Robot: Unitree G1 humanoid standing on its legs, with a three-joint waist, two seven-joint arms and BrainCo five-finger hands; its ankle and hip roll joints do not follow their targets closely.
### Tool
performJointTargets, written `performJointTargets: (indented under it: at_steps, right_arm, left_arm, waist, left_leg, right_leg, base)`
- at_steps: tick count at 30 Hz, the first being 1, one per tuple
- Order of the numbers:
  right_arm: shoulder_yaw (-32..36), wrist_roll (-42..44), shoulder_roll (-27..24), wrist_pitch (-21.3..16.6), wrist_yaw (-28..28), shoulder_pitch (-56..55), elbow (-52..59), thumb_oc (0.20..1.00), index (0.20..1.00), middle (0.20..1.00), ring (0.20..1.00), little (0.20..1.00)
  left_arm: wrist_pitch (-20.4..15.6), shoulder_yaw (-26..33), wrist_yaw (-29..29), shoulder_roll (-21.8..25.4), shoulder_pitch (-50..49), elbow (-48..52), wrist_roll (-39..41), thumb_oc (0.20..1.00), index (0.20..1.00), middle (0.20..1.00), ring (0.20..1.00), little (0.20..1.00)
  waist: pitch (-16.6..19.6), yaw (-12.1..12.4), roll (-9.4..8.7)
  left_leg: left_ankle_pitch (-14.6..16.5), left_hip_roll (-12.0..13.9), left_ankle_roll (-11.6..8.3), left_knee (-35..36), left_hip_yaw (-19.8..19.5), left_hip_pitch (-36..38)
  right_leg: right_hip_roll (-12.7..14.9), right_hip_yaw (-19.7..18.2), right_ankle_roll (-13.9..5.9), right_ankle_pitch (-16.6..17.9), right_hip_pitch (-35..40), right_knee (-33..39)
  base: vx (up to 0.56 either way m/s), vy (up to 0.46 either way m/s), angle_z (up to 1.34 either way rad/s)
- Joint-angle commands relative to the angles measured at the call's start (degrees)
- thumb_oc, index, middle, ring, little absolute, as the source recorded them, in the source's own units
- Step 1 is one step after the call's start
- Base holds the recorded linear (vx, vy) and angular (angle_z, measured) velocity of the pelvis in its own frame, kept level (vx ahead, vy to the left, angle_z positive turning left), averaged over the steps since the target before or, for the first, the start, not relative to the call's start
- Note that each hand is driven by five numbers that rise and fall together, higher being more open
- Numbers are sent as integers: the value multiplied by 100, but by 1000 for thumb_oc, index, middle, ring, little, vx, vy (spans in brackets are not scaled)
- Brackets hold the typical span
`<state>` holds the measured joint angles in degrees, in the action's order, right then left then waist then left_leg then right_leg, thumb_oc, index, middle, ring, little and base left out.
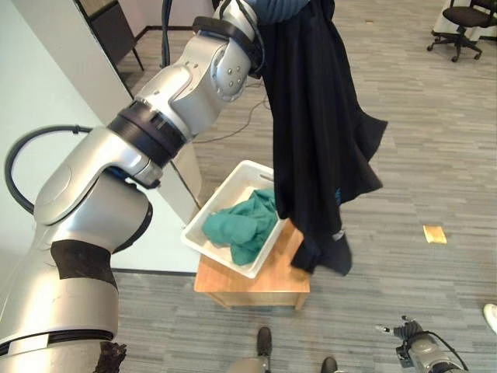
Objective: Pick up bed clothes into laundry basket.
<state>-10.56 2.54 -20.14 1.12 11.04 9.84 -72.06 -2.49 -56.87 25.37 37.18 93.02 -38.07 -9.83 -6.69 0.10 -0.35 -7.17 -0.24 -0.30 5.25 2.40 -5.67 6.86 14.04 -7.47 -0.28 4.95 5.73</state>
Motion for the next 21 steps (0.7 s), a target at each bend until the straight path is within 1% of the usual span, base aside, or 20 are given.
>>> performJointTargets:
  at_steps: [1,3,4,8,12,17,20,21]
  right_arm:
    - [-70,126,-317,14,79,-68,-206,1000,1000,1000,1000,1000]
    - [-82,124,-321,20,71,-59,-239,1000,1000,1000,1000,1000]
    - [-103,148,-312,16,50,-75,-299,1000,1000,1000,1000,1000]
    - [-126,185,-287,24,5,-70,-413,1000,1000,1000,1000,1000]
    - [-111,269,-310,22,-14,-42,-514,1000,1000,1000,1000,1000]
    - [-130,294,-267,5,-22,-82,-473,1000,1000,1000,1000,1000]
    - [-107,334,-269,-4,5,-63,-431,1000,1000,1000,1000,1000]
    - [-120,320,-272,-1,52,0,-402,1000,1000,1000,1000,1000]
  left_arm:
    - [126,178,344,-104,1323,-1220,-11,200,200,200,200,200]
    - [124,97,338,-116,1459,-1383,-7,200,200,200,200,200]
    - [137,-20,331,-121,1676,-1668,41,200,200,200,200,200]
    - [114,-107,360,-91,1986,-1936,186,200,200,200,200,200]
    - [92,-111,405,-172,2141,-1812,236,200,200,200,200,200]
    - [95,-132,468,-128,2143,-1573,94,200,200,200,200,200]
    - [122,-148,507,-125,2188,-1486,3,200,200,200,200,200]
    - [172,-140,533,-160,2169,-1478,-54,200,200,200,200,200]
  waist:
    - [-36,152,67]
    - [-26,142,63]
    - [-9,129,52]
    - [22,138,2]
    - [62,159,-66]
    - [102,178,-104]
    - [70,179,-113]
    - [7,176,-140]
  left_leg:
    - [674,329,-313,-25,-114,287]
    - [682,317,-310,-25,-110,287]
    - [694,305,-307,-25,-105,290]
    - [721,278,-300,-25,-110,301]
    - [760,266,-292,-25,-146,346]
    - [818,254,-264,-25,-162,414]
    - [818,249,-247,-25,-171,410]
    - [806,243,-233,-25,-163,360]
  right_leg:
    - [282,345,-496,35,112,-73]
    - [288,342,-505,54,92,-73]
    - [297,337,-517,71,77,-73]
    - [316,363,-543,107,84,-73]
    - [334,401,-553,130,131,-73]
    - [357,409,-555,132,188,-73]
    - [366,396,-560,158,166,-73]
    - [372,386,-571,194,98,-73]
  base:
    - [9,67,-19]
    - [13,61,-10]
    - [15,68,-6]
    - [14,74,-2]
    - [15,39,3]
    - [21,30,6]
    - [0,0,0]
    - [-41,28,1]
